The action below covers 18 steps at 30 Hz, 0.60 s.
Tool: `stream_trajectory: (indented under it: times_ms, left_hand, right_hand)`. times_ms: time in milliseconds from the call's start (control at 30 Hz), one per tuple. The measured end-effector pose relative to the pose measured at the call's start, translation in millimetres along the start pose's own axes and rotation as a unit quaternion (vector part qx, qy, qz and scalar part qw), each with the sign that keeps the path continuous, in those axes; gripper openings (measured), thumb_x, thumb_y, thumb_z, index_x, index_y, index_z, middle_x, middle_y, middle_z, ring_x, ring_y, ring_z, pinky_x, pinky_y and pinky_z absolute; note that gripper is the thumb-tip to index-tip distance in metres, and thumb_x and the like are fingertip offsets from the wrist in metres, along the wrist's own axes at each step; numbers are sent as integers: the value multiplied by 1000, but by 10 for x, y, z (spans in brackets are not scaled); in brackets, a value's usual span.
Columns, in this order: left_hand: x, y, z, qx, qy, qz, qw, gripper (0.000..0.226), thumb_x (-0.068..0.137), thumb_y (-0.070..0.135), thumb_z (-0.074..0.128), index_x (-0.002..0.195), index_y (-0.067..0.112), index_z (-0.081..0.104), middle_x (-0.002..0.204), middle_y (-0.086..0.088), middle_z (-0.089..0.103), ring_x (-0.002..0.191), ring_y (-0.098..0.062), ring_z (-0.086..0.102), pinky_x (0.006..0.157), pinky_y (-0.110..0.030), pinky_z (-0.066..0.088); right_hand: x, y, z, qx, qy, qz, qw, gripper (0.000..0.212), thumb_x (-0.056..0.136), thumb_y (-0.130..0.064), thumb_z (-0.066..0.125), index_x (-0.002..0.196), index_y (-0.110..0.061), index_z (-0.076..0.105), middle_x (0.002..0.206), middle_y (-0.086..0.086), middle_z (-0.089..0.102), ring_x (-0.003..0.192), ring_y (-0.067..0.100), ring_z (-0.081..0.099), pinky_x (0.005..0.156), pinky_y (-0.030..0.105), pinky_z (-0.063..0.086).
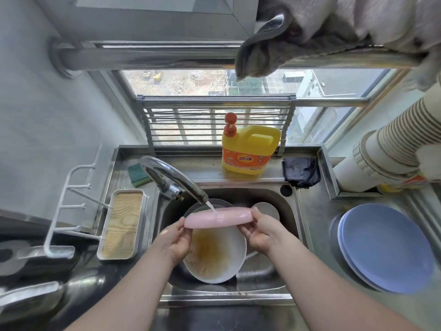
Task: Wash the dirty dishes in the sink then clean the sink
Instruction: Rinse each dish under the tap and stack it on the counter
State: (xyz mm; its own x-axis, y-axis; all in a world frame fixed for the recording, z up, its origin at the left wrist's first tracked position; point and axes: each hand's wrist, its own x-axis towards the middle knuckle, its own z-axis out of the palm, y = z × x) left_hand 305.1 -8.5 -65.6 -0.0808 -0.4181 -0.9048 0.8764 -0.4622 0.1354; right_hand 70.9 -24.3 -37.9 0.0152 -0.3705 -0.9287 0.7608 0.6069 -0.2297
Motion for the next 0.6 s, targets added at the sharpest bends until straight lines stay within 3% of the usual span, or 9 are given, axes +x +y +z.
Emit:
stream_trajectory:
  times_ms: [67,167,233,300,367,433,500,533,600]
  left_hand:
    - [9,46,-96,-25,10,12,1000,29,110,7,50,130,-14,54,109,-29,68,106,-29,70,84,-35,64]
    - [-3,88,-281,-53,35,17,998,28,110,6,50,129,-13,56,103,-29,70,98,-30,72,86,-35,62]
    - [-34,81,-408,-60,56,9,997,23,108,4,50,124,-11,57,93,-27,72,87,-28,75,65,-30,62]
    - [-74,32,-496,-63,92,6,994,15,104,-2,46,113,-8,56,72,-21,68,63,-25,74,46,-27,58]
    - [-107,-54,-563,-44,120,1,992,16,99,-4,41,104,-4,57,59,-17,67,46,-25,69,37,-24,51]
    - [-137,-136,-618,-18,126,-7,992,18,99,0,44,106,1,60,62,-14,71,47,-25,71,36,-26,51]
    - [-126,-196,-664,2,129,-14,992,16,104,10,49,108,4,63,70,-14,75,62,-28,74,39,-32,55]
    - [-113,-219,-667,11,129,-14,992,19,107,17,50,110,5,64,79,-14,77,74,-29,75,41,-36,58]
    - [-76,-236,-655,41,123,-2,991,29,111,29,47,115,7,66,96,-13,79,91,-29,72,52,-42,64]
  right_hand:
    - [33,45,182,-23,2,-10,1000,30,109,-18,55,129,3,57,98,26,69,85,38,70,39,45,57]
    - [42,152,422,-71,1,-27,997,31,108,-19,57,127,6,56,100,31,71,81,40,73,42,43,58]
    - [40,248,535,-107,2,-32,994,30,107,-22,59,124,4,59,100,29,73,81,38,75,47,42,59]
    - [41,352,602,-152,5,-25,988,28,107,-23,59,122,-1,62,105,26,75,83,35,76,52,42,61]
    - [46,454,638,-220,-5,-25,975,31,107,-24,55,131,-5,61,122,23,71,85,29,72,60,39,61]
    - [48,543,630,-264,-13,-29,964,36,107,-27,51,136,-8,59,128,18,68,94,29,68,77,44,62]
    - [43,559,569,-259,5,-18,966,32,107,-28,48,131,-12,62,122,15,70,107,32,67,97,49,58]
    - [49,541,521,-252,19,-16,967,27,106,-26,49,124,-14,65,116,14,73,107,34,69,98,49,58]
    - [93,479,372,-238,38,-29,970,21,101,-20,51,112,-21,70,99,11,79,93,33,73,77,44,64]
